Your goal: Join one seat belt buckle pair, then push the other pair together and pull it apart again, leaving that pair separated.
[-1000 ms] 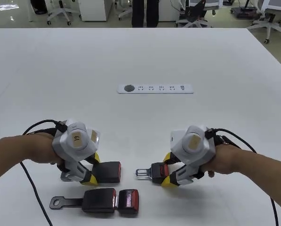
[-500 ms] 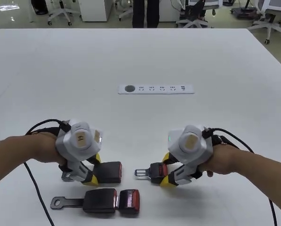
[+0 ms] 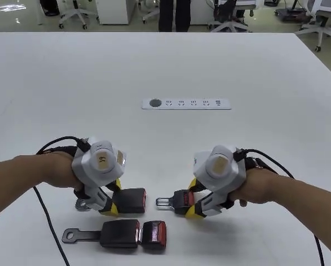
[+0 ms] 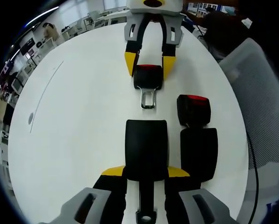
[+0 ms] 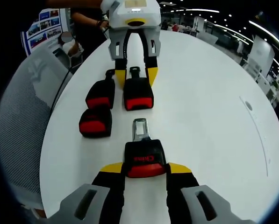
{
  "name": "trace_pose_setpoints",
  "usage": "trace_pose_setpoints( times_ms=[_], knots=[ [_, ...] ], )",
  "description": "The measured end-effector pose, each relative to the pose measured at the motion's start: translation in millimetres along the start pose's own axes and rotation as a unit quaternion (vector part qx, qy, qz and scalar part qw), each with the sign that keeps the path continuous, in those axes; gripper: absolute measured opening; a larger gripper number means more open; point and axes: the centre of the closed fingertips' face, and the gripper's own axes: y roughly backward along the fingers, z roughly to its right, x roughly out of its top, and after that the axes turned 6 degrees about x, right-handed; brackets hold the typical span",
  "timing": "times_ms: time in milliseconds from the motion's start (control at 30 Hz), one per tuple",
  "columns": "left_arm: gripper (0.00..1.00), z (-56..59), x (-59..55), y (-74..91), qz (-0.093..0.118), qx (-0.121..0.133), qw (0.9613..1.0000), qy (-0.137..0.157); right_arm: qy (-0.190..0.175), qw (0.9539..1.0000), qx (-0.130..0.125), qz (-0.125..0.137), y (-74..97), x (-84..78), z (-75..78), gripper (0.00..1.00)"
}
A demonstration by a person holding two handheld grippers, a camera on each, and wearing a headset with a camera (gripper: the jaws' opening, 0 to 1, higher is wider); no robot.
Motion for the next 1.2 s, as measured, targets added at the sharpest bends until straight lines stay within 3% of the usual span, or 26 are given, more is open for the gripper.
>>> trace_pose_setpoints(
  times_ms=[1200],
  knots=[
    [0.32,2.9,3.0,1.3,-0.004,0.000,1.0000,-0.003,-0.008,0.9999,0.004,0.010,-20.1,32.9,-6.9,0.31]
  ],
)
